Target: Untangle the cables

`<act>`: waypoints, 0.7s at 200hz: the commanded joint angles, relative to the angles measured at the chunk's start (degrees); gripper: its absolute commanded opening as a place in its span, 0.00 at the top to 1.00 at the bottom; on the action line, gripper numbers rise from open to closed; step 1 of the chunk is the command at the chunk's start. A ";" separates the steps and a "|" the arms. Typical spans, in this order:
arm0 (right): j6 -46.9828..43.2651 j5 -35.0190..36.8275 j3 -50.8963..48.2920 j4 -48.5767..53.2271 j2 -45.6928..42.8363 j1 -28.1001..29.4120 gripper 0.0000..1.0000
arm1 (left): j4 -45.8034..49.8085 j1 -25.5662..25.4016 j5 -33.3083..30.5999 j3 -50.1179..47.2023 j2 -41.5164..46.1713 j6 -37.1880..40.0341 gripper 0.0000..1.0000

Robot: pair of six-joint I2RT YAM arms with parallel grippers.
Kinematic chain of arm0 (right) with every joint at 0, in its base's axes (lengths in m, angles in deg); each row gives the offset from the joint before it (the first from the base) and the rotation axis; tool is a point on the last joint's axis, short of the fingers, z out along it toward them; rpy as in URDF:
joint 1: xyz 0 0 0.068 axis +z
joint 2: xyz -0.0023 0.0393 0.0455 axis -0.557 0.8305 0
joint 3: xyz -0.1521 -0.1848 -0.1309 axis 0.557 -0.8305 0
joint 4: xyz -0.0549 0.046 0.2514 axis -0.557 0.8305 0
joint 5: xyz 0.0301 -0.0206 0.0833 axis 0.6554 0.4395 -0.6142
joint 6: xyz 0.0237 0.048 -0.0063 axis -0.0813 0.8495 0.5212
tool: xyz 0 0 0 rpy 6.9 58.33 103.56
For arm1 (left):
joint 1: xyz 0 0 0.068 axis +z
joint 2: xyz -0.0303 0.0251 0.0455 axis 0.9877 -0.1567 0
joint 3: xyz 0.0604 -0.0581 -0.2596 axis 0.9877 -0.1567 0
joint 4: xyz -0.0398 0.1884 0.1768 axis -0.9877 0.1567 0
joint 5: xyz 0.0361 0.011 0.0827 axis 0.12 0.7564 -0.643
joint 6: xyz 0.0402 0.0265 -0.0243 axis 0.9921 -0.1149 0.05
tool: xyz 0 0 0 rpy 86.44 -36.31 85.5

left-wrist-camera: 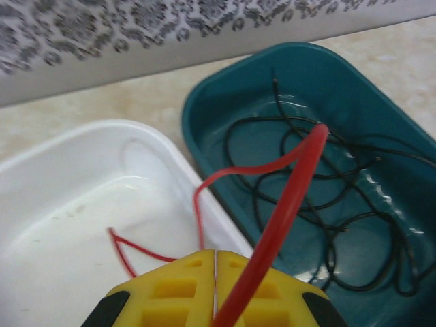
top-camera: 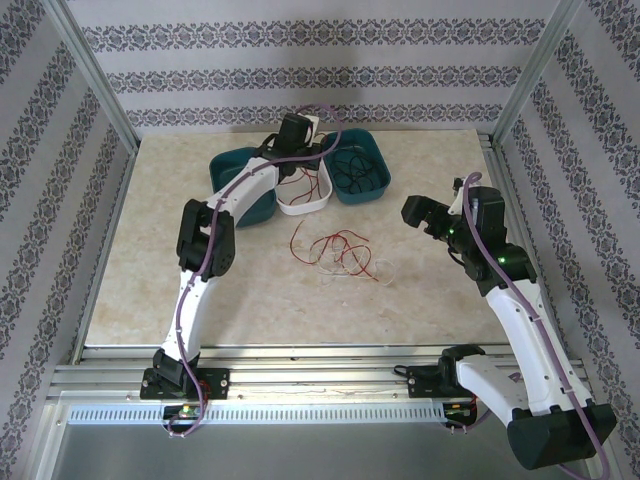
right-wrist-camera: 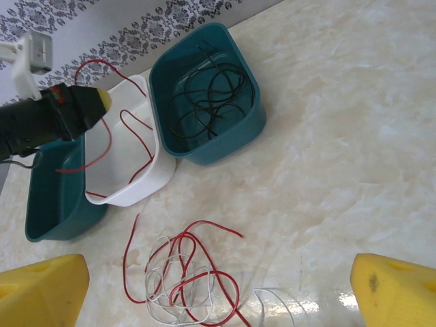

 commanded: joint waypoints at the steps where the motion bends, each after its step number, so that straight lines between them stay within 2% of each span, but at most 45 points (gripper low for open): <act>1: 0.77 0.85 -0.59 -0.58 -0.86 -0.36 0.02 | -7.43 -0.64 5.00 -2.18 -0.20 -8.29 1.00; 66: 0.79 0.90 -1.26 -0.49 -1.38 -0.36 0.02 | -19.68 -0.27 6.06 -10.45 0.37 -15.03 1.00; 84: 0.78 0.99 -1.36 -0.49 -1.48 -0.36 0.02 | -21.60 -0.01 4.28 -12.84 1.01 -16.40 1.00; 140: 0.85 0.80 -1.33 -0.79 -1.41 -0.36 0.02 | -17.90 1.42 -2.14 -14.00 1.24 -20.21 1.00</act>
